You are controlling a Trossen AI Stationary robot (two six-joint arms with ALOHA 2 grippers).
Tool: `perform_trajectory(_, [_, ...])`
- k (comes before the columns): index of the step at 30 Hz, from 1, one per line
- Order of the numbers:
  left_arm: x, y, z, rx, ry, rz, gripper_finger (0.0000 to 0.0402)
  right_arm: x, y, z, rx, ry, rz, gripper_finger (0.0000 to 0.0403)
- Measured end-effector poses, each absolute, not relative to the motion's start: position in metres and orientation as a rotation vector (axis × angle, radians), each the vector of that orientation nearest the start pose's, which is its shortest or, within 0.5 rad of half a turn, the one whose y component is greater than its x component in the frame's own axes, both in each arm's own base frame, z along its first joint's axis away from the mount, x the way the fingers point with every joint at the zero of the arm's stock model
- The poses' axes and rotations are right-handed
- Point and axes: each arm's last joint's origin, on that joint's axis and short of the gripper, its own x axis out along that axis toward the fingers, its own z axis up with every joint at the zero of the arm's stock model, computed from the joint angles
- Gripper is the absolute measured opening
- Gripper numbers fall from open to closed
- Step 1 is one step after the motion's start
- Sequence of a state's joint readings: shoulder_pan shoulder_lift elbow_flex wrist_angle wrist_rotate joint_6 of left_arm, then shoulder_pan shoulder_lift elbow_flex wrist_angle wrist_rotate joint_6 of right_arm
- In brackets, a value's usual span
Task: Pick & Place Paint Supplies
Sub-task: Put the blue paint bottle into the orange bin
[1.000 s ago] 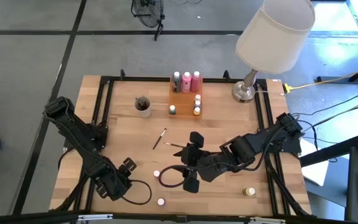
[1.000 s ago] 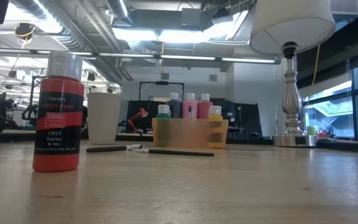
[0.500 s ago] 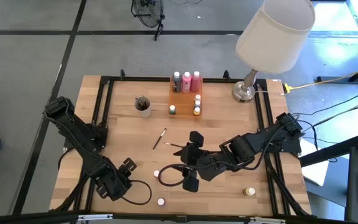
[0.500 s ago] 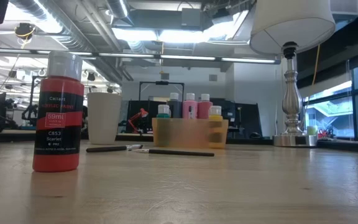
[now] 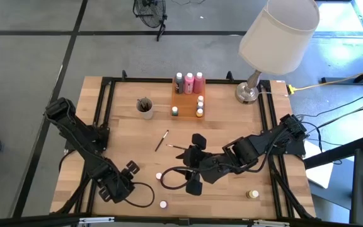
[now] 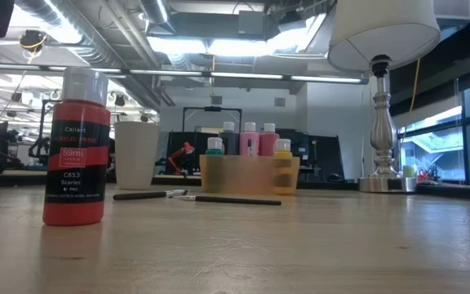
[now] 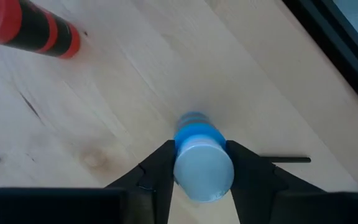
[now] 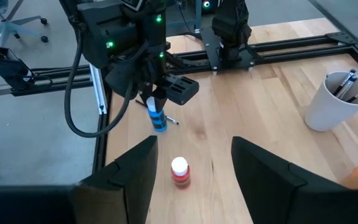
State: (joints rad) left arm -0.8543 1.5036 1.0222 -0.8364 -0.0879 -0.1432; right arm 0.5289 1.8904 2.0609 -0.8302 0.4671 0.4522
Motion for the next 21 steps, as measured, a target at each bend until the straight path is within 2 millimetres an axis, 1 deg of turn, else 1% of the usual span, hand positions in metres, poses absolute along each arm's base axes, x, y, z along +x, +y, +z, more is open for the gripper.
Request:
perform_trajectory(2, [0.180, -0.203, 0.213, 0.491, 1.235, -0.558, 0.0118, 0.359, 0.195, 0.397, 0.122, 0.576, -0.071, 0.0208])
perform_trajectory(6, [0.180, -0.202, 0.213, 0.489, 1.238, -0.554, 0.0117, 0.359, 0.195, 0.397, 0.110, 0.577, -0.068, 0.0208])
perform_trajectory(11, [0.182, -0.200, 0.213, 0.436, 1.257, -0.507, 0.0117, 0.359, 0.195, 0.398, 0.103, 0.576, -0.066, 0.0208])
perform_trajectory(14, [0.181, -0.199, 0.215, 0.381, 1.279, -0.519, 0.0117, 0.361, 0.196, 0.400, 0.118, 0.548, -0.058, 0.0208])
perform_trajectory(17, [0.179, -0.198, 0.219, 0.325, 1.281, -0.500, 0.0117, 0.362, 0.198, 0.403, 0.102, 0.518, -0.031, 0.0208])
perform_trajectory(21, [0.179, -0.197, 0.230, 0.270, 1.275, -0.469, 0.0117, 0.360, 0.203, 0.405, 0.086, 0.501, -0.008, 0.0208])
